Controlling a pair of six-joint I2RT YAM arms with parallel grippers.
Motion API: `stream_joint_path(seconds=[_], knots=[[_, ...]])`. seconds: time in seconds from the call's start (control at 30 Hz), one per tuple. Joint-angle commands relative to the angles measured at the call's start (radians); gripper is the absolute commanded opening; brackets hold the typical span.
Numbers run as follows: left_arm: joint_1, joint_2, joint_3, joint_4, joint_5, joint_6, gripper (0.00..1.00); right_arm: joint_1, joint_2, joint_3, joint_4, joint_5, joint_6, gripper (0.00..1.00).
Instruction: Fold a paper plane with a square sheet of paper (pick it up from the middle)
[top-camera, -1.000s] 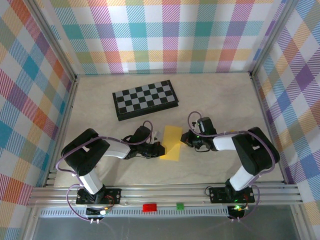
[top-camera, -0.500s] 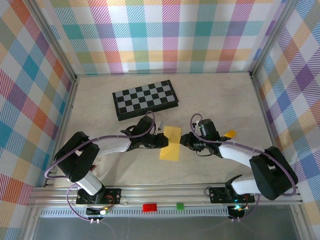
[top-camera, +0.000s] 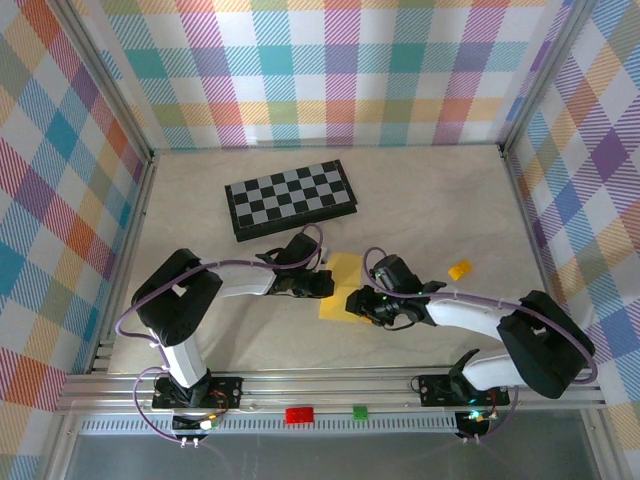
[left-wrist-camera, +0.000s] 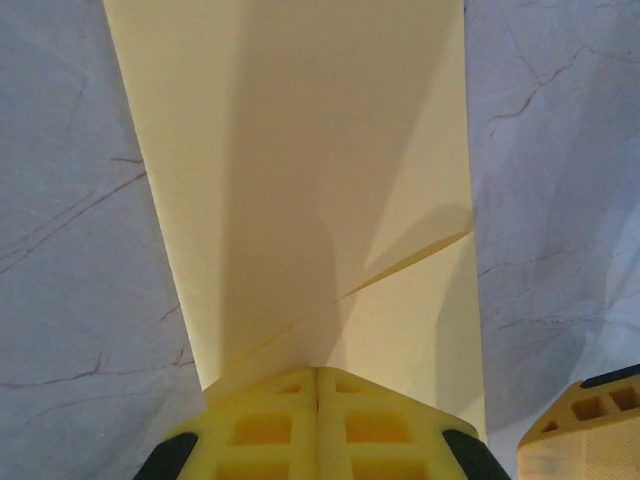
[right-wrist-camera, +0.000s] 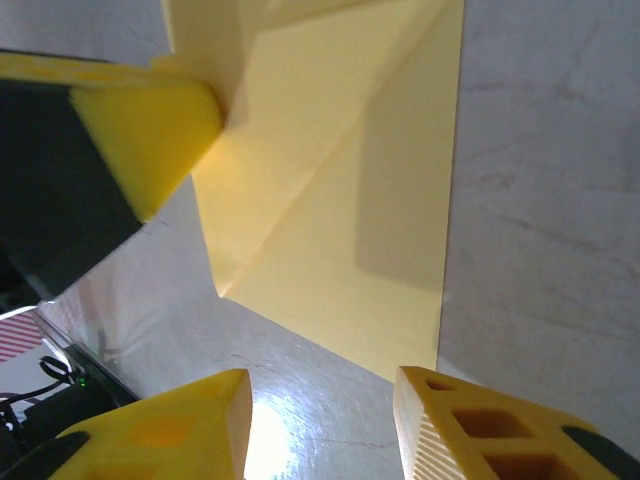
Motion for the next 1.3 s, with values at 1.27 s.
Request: stream_joint_path(seconds=[1.27], knots=[[0.009, -0.001, -0.066, 0.022, 0.028, -0.016, 0.00, -0.127, 0.209, 0.071, 0.320, -0.022, 0.017, 0.54]])
